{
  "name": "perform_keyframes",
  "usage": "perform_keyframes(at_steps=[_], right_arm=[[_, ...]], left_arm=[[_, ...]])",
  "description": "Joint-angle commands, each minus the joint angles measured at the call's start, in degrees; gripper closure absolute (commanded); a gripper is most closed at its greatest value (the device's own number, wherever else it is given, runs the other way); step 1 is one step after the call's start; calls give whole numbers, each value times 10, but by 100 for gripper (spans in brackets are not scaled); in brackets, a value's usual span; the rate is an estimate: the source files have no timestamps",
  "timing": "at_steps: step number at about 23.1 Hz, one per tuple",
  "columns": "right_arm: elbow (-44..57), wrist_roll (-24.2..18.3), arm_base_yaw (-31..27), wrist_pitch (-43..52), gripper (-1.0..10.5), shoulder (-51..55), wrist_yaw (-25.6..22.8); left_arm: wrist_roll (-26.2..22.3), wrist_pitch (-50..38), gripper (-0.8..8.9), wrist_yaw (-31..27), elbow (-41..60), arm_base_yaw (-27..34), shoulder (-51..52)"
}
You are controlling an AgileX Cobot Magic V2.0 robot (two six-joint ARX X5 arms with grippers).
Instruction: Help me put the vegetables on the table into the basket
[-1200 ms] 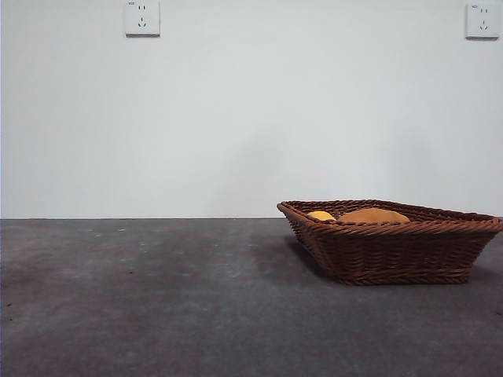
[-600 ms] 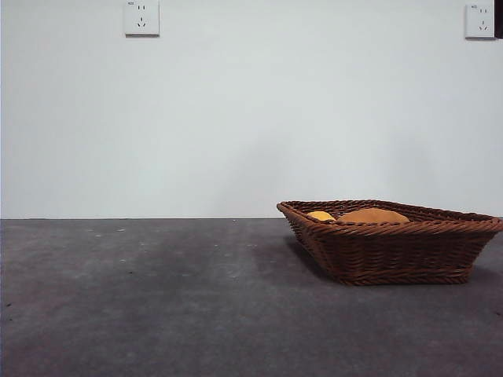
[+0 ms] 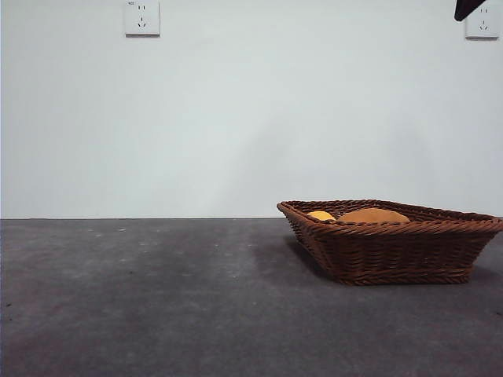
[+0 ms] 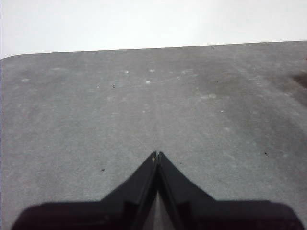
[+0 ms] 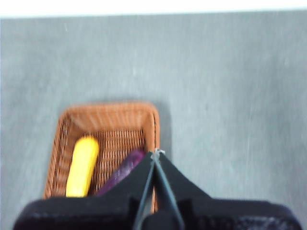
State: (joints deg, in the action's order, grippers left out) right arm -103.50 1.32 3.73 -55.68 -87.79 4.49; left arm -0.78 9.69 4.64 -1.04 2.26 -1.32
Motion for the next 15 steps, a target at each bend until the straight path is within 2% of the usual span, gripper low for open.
perform_keyframes(at_steps=[1,7,10,12,15], right_arm=[[2,5,0,24,946,-2,-1],[2,5,0,34,946,-2,-4],[10,5,-3,35,946,21,-54],[59,5,-3,69,946,73,-54],[226,-2,-3,222,946,199,-56]], left_arm=[[4,-3,817,-2,6,2,-4],[4,-3,817,-2,6,2,-19],[4,-3,817,-2,6,2,-25],[4,-3,817,-2,6,2,-26],[4,-3,817,-2,6,2,-26]])
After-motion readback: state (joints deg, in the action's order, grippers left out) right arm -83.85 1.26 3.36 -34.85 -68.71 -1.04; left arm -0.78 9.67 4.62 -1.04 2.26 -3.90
